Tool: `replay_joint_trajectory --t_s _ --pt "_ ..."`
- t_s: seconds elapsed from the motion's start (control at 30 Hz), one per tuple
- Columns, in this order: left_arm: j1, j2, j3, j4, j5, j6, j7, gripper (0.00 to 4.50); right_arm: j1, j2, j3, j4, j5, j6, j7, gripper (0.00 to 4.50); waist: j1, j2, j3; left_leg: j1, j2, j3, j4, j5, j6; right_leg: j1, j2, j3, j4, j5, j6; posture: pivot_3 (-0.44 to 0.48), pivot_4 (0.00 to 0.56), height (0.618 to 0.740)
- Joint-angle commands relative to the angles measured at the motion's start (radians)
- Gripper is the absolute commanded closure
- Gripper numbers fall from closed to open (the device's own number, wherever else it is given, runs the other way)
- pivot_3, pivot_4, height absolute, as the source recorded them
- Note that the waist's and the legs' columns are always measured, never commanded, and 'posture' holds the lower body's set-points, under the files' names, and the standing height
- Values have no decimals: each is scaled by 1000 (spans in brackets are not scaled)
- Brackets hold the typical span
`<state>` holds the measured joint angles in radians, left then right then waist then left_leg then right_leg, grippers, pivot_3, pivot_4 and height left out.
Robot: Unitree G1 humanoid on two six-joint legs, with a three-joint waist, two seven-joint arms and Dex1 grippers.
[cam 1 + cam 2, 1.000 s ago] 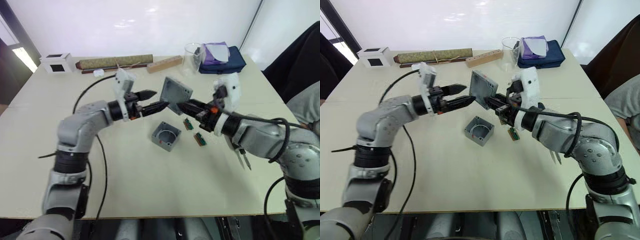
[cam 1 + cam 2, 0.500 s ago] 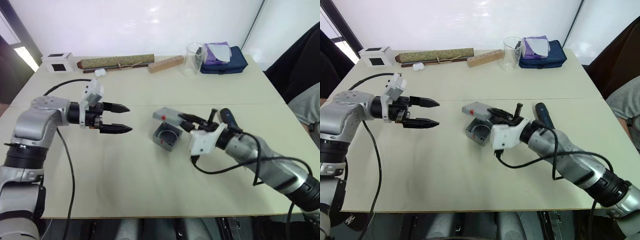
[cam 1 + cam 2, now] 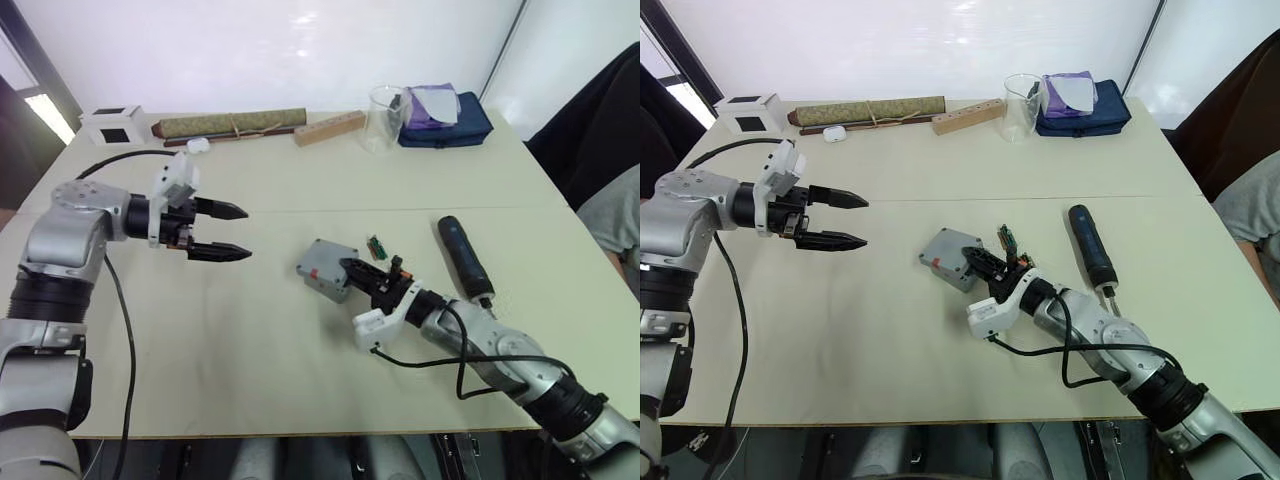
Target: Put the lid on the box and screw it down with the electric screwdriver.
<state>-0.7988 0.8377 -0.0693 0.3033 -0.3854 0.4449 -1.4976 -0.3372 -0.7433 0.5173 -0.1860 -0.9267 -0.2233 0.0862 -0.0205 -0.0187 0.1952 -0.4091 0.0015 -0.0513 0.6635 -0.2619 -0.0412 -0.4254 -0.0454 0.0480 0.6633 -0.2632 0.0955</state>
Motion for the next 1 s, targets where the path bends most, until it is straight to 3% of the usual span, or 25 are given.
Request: replay_joint_trajectory --t_s 0.03,0.83,1.0 --pt "-6 5 16 -37 -3 -1 4 31 7 21 -55 -20 -38 8 -10 4032 0 0 0 0 0 0 0 0 0 0 0 0 0 0 0 0 150 736" --pt "11 -15 22 -95 -15 33 34 31 47 55 -87 23 -121 -1 42 4032 0 0 0 1 0 0 1 0 0 0 0 0 1 0 0 0 150 736" --pt "3 -63 -2 -109 3 14 69 31 69 50 -82 27 -133 -16 35 4032 4 0 -1 1 -1 0 1 0 0 1 -1 0 1 0 0 0 150 736"
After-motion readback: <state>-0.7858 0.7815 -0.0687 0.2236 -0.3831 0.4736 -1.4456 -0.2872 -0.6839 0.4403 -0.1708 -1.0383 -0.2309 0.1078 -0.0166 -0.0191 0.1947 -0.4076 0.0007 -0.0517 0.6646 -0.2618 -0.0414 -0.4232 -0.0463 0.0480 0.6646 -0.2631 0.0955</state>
